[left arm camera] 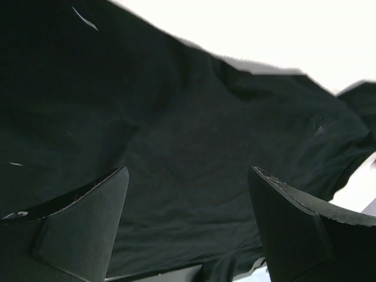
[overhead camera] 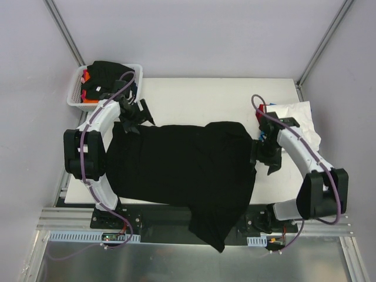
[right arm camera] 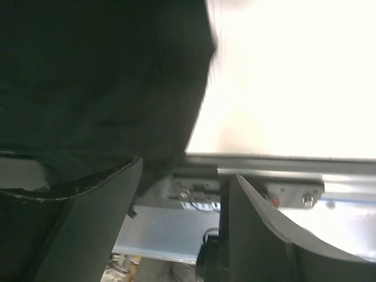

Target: Fold and stack the t-shirts

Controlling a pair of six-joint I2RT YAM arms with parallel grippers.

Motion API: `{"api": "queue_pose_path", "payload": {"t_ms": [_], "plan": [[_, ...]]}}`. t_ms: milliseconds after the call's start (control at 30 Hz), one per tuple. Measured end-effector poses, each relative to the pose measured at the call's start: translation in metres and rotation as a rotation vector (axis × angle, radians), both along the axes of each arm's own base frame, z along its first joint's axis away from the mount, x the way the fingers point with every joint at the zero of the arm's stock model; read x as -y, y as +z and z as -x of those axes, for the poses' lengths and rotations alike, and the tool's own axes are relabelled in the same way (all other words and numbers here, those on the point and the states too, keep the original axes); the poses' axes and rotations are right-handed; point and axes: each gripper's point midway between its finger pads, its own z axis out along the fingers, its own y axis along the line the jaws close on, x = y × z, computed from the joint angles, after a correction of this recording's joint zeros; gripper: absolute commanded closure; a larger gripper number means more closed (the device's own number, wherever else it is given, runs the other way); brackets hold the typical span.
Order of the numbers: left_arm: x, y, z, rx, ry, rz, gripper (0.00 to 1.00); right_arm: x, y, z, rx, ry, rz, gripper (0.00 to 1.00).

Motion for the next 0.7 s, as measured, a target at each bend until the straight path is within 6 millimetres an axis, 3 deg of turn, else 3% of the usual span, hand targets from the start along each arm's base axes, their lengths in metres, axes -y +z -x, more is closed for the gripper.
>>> {"api": "queue_pose_path", "payload": {"t_ms": [133,167,233,267,300,400,567,700], "plan": [[0.019,-0.006,0.014,-0.035,-0.032,0.019,0.18,0.001,-0.004,-0.048,0.010,-0.022,-0.083,0.37],[0.023,-0.008,0.019,-0.044,-0.038,0.023,0.24,0.000,-0.007,-0.060,0.008,-0.016,-0.101,0.42],[0.028,-0.011,0.032,-0.067,-0.045,0.029,0.30,-0.005,-0.014,-0.081,0.005,-0.009,-0.150,0.62],[0.030,-0.012,0.040,-0.079,-0.047,0.029,0.37,-0.009,-0.019,-0.090,0.007,-0.005,-0.176,0.73],[0.031,-0.013,0.047,-0.089,-0.050,0.027,0.71,-0.013,-0.023,-0.097,0.007,-0.003,-0.200,0.97],[0.026,-0.016,0.064,-0.116,-0.045,0.004,1.00,-0.023,-0.031,-0.113,0.004,-0.006,-0.255,0.99],[0.015,-0.023,0.064,-0.135,-0.037,-0.066,1.00,-0.042,-0.036,-0.161,0.041,-0.028,-0.332,0.99],[0.016,-0.035,0.042,-0.154,-0.035,-0.077,1.00,-0.061,-0.034,-0.214,0.126,-0.010,-0.396,0.99]]}}
